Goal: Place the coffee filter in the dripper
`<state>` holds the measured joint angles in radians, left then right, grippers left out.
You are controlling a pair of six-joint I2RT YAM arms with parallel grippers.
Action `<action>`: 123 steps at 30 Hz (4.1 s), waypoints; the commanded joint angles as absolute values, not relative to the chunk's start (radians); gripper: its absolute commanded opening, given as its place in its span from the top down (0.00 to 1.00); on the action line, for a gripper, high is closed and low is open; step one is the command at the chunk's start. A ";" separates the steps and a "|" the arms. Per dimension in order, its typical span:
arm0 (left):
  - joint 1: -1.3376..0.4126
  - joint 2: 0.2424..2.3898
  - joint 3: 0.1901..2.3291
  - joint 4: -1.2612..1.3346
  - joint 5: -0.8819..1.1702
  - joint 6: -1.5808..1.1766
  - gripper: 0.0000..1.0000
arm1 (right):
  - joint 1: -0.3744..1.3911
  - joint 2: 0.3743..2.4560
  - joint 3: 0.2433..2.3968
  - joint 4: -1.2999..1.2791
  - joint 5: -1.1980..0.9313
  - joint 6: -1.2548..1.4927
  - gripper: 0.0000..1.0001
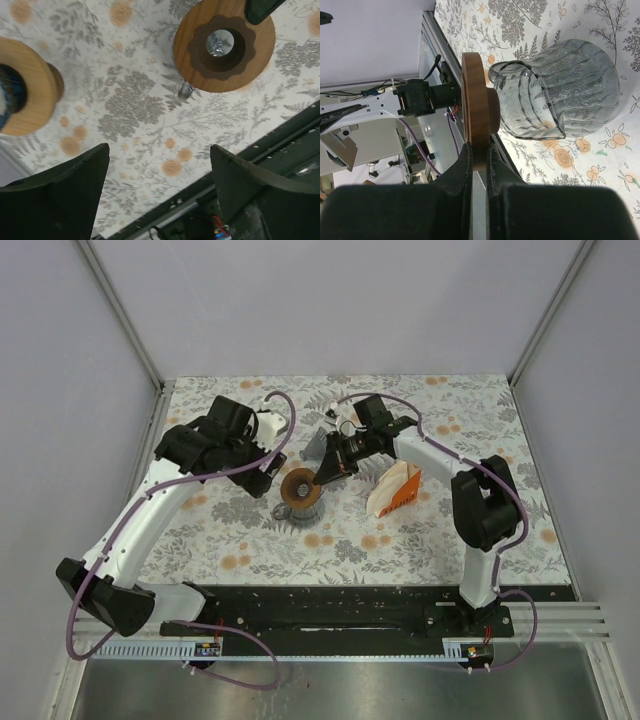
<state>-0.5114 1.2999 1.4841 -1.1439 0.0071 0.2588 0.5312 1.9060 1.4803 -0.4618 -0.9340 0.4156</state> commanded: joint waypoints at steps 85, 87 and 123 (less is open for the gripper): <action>-0.288 1.241 1.357 -0.815 0.276 0.005 0.16 | 0.658 1.914 1.528 -0.065 0.053 -0.518 1.00; -0.281 1.241 1.391 -0.815 0.285 -0.024 0.16 | 0.693 1.823 1.427 0.056 0.116 -0.665 1.00; -0.360 1.267 1.456 -0.781 0.152 0.052 0.68 | 1.212 1.681 1.117 0.506 0.655 -1.760 1.00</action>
